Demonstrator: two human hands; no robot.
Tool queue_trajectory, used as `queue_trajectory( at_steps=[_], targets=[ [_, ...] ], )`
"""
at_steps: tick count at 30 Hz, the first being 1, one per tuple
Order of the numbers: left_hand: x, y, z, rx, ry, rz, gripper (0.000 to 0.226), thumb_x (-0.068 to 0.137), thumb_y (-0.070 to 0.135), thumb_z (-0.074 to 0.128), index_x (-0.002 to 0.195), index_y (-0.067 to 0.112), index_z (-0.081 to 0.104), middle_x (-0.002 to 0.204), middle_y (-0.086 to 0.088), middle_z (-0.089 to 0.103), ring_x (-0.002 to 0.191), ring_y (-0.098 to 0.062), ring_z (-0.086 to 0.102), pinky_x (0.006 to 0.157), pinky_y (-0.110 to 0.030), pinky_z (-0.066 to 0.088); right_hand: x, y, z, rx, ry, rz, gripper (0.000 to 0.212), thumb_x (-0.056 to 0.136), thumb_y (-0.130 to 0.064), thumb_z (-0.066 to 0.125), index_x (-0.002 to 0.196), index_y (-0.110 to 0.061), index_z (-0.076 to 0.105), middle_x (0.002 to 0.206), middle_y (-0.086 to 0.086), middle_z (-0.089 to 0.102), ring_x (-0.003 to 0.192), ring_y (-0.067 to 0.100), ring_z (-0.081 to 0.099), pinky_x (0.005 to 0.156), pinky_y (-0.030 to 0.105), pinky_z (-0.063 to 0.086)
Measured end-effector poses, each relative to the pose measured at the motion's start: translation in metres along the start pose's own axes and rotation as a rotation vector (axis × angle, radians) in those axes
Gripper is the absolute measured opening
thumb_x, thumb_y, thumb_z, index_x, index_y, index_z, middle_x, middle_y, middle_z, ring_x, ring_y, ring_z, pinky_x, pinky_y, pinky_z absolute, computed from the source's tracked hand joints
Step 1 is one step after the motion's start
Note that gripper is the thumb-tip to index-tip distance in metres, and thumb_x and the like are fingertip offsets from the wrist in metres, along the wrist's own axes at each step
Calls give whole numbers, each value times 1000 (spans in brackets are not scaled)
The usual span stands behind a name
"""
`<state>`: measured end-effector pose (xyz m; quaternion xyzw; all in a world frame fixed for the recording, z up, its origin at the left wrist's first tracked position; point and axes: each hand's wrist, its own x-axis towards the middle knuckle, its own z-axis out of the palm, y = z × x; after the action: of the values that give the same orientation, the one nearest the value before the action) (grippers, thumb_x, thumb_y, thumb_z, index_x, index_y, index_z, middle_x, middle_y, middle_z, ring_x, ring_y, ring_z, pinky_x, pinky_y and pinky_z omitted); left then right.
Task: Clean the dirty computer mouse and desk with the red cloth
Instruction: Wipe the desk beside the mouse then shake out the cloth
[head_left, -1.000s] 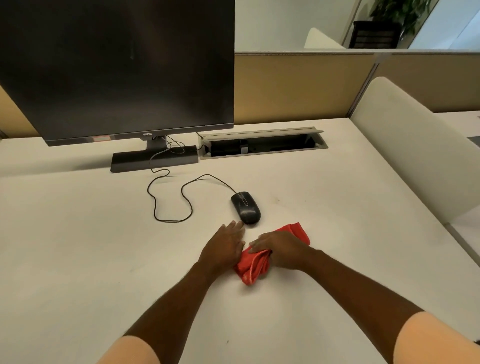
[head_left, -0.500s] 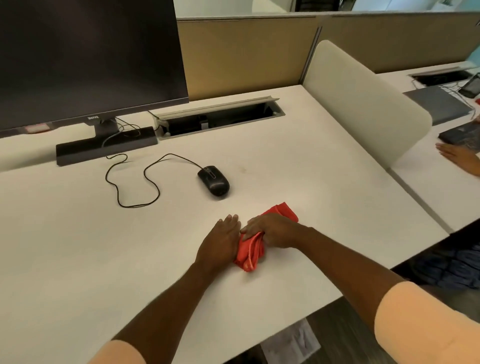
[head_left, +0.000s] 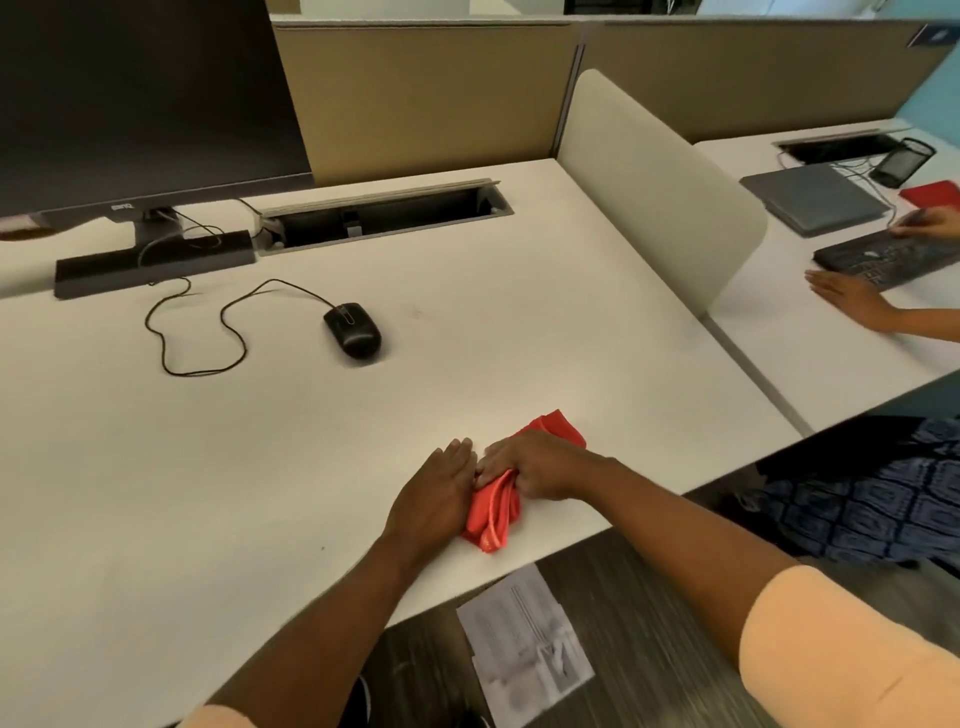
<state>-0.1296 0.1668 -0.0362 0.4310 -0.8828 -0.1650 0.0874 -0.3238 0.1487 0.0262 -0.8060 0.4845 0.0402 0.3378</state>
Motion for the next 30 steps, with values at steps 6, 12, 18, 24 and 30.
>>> queue_trajectory(
  at_steps=[6, 12, 18, 24, 30],
  targets=[
    [-8, 48, 21, 36, -42, 22, 59, 104, 42, 36, 154, 16, 20, 161, -10, 17, 150, -24, 16, 118, -30, 4, -51, 12, 11, -25, -23, 28, 50, 85, 3, 55, 120, -31, 67, 125, -7, 66, 117, 9, 55, 102, 28, 39],
    [-11, 91, 37, 69, -116, 60, 72, 96, 57, 17, 154, 15, 18, 161, -12, 17, 150, -27, 16, 121, -36, 5, -99, 26, 23, -12, 10, 72, 46, 85, 1, 57, 117, -30, 68, 117, -7, 68, 106, 10, 58, 93, 26, 43],
    [-22, 118, 58, 145, -134, 142, 71, 101, 53, 35, 155, 13, 13, 162, -14, 13, 150, -29, 14, 123, -41, 9, -139, 37, 49, 16, 123, 52, 43, 83, 0, 58, 114, -28, 70, 110, -7, 72, 105, 13, 60, 90, 31, 46],
    [-34, 129, 76, 218, -126, 313, 71, 101, 57, 26, 152, 15, 0, 158, -9, -2, 147, -22, -2, 117, -37, -7, -174, 56, 92, 36, 242, 146, 40, 80, -9, 49, 111, -21, 70, 112, -1, 69, 105, 17, 60, 93, 38, 48],
    [-27, 130, 73, 185, -135, 269, 70, 103, 49, 37, 154, 15, 3, 160, -7, -2, 148, -20, -6, 119, -34, -8, -186, 71, 118, 156, 423, 356, 36, 88, -14, 57, 123, -23, 63, 116, -4, 61, 102, 11, 57, 93, 33, 48]
  ],
)
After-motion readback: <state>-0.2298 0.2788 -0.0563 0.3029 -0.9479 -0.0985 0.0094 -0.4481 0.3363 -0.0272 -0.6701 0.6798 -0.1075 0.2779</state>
